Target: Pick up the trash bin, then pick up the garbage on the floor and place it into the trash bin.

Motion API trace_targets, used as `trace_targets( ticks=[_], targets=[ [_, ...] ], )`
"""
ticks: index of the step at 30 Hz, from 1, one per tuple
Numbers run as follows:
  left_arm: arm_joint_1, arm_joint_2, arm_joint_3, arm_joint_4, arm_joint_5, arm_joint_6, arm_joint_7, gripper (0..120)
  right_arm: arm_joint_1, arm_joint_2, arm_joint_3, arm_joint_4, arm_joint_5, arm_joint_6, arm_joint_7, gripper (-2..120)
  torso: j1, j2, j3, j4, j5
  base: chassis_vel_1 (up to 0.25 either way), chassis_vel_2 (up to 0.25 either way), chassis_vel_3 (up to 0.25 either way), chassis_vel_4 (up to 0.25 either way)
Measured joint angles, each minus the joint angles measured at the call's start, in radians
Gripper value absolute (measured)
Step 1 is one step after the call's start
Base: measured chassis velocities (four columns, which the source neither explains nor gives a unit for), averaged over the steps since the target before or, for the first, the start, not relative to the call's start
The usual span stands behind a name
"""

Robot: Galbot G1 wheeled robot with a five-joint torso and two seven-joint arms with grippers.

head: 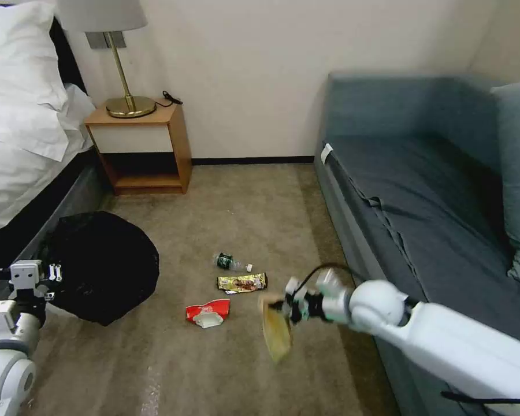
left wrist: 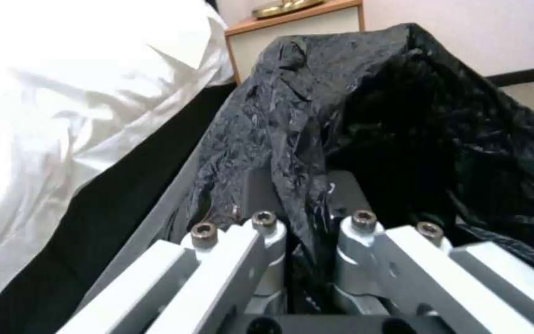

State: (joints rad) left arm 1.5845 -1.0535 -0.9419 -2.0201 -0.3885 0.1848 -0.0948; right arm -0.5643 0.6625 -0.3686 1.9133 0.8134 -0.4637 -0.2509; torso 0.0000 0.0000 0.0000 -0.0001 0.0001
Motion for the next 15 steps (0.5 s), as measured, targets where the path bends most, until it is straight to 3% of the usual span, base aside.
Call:
trace_targets(
  ticks=[4, 6, 7, 9, 15],
  targets=[
    [-0.004, -0.009, 0.014, -0.009, 0.007, -0.003, 0.0, 5, 0.059, -0.023, 0.024, 0.04, 0.045, 0.024, 0.015, 0, 0.0, 0.0, 0.0, 0.0, 0.0, 0.0, 0.0, 0.0, 0.0],
    [-0.009, -0.026, 0.037, -0.024, 0.013, -0.004, 0.001, 5, 0.195, -0.03, 0.012, 0.083, 0.125, 0.038, 0.05, 0, 0.0, 0.0, 0.0, 0.0, -0.0002, 0.0, 0.0, 0.0, 0.0],
    [-0.009, -0.026, 0.037, -0.024, 0.013, -0.004, 0.001, 5, 0.195, -0.03, 0.012, 0.083, 0.125, 0.038, 0.05, 0, 0.0, 0.0, 0.0, 0.0, -0.0002, 0.0, 0.0, 0.0, 0.0],
    [-0.021, -0.043, 0.058, -0.04, 0.019, -0.004, 0.002, 5, 0.329, 0.006, -0.038, 0.103, 0.186, 0.038, 0.091, 0, 0.0, 0.0, 0.0, 0.0002, -0.0004, 0.0, 0.0, 0.0, 0.0],
    [-0.023, -0.056, 0.074, -0.083, 0.024, 0.01, 0.013, 5, 0.443, 0.09, -0.121, 0.091, 0.223, 0.031, 0.138, 0, 0.0, 0.0, 0.0, 0.0, -0.0002, 0.0, 0.0, 0.0, 0.0]
  ],
)
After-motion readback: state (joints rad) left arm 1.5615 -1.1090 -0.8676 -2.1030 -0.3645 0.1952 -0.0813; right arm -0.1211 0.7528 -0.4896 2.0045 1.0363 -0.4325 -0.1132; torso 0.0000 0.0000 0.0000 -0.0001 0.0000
